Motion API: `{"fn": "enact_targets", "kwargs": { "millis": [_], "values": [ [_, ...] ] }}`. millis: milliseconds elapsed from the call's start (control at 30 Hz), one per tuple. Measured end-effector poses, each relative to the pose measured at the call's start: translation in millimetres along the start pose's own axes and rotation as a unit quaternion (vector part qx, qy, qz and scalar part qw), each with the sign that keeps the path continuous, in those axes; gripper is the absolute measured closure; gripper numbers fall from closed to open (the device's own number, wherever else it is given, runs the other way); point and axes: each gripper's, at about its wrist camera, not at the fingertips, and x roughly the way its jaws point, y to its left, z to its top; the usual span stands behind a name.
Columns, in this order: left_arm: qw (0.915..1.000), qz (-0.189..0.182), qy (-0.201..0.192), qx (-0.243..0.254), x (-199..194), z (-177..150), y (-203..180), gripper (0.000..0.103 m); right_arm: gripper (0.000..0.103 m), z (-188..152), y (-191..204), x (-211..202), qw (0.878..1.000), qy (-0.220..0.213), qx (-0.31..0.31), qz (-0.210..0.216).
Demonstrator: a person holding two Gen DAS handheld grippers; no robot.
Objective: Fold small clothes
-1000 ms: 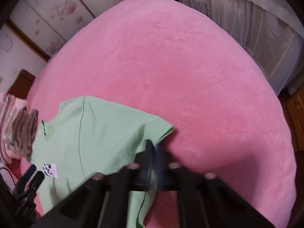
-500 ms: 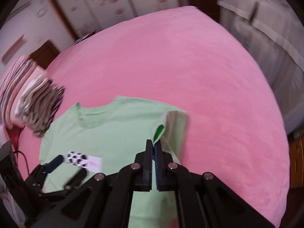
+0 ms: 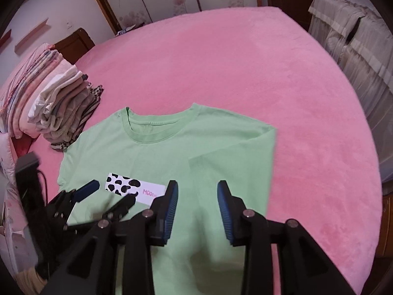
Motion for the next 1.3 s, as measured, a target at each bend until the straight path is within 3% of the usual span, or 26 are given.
{"fn": "enact_targets", "kwargs": {
  "millis": [200, 433, 600, 700, 767, 800, 833, 867, 933, 1033, 1167, 1267, 1300],
  "values": [
    [0.9978, -0.041, 0.022, 0.048, 25, 18, -35, 0.018, 0.07, -49, -49, -29, 0.997, -0.016, 0.013, -0.068],
    [0.9946, -0.049, 0.073, 0.055, 81, 41, -54, 0.018, 0.07, -105, -59, -9, 0.998, 0.017, 0.007, -0.055],
    [0.9956, -0.039, 0.065, 0.056, 97, 50, -62, 0.02, 0.07, -113, -48, 15, 0.997, 0.019, -0.017, -0.071],
    [0.995, -0.046, 0.059, 0.066, 98, 56, -69, 0.05, 0.07, -114, -45, 25, 0.997, 0.019, -0.016, -0.073],
    [0.9943, -0.049, 0.059, 0.075, 99, 61, -76, 0.089, 0.07, -113, -44, 26, 0.997, 0.006, -0.012, -0.075],
    [0.9942, -0.047, 0.058, 0.077, 100, 64, -78, 0.095, 0.077, -113, -44, 24, 0.996, -0.003, -0.012, -0.083],
    [0.9945, -0.043, 0.055, 0.078, 99, 67, -80, 0.096, 0.089, -114, -44, 24, 0.996, -0.008, -0.008, -0.089],
    [0.9952, -0.037, 0.048, 0.077, 98, 71, -82, 0.097, 0.093, -115, -46, 24, 0.996, -0.01, 0.001, -0.086],
    [0.9964, -0.02, 0.033, 0.075, 97, 76, -87, 0.097, 0.094, -118, -47, 25, 0.995, -0.014, 0.01, -0.093],
    [0.9971, -0.01, 0.045, 0.061, 97, 79, -88, 0.096, 0.093, -124, -46, 28, 0.995, -0.004, 0.017, -0.095],
    [0.9971, -0.009, 0.046, 0.061, 72, 59, -88, 0.074, 0.087, -125, -56, 13, 0.998, -0.011, 0.047, -0.046],
    [0.9944, -0.049, 0.072, 0.06, 53, 33, -89, 0.074, 0.082, -127, -62, 1, 0.998, -0.021, 0.059, -0.031],
    [0.991, -0.078, 0.095, 0.054, 49, 19, -90, 0.074, 0.082, -126, -64, -2, 0.997, -0.023, 0.061, -0.031]
  ]
}}
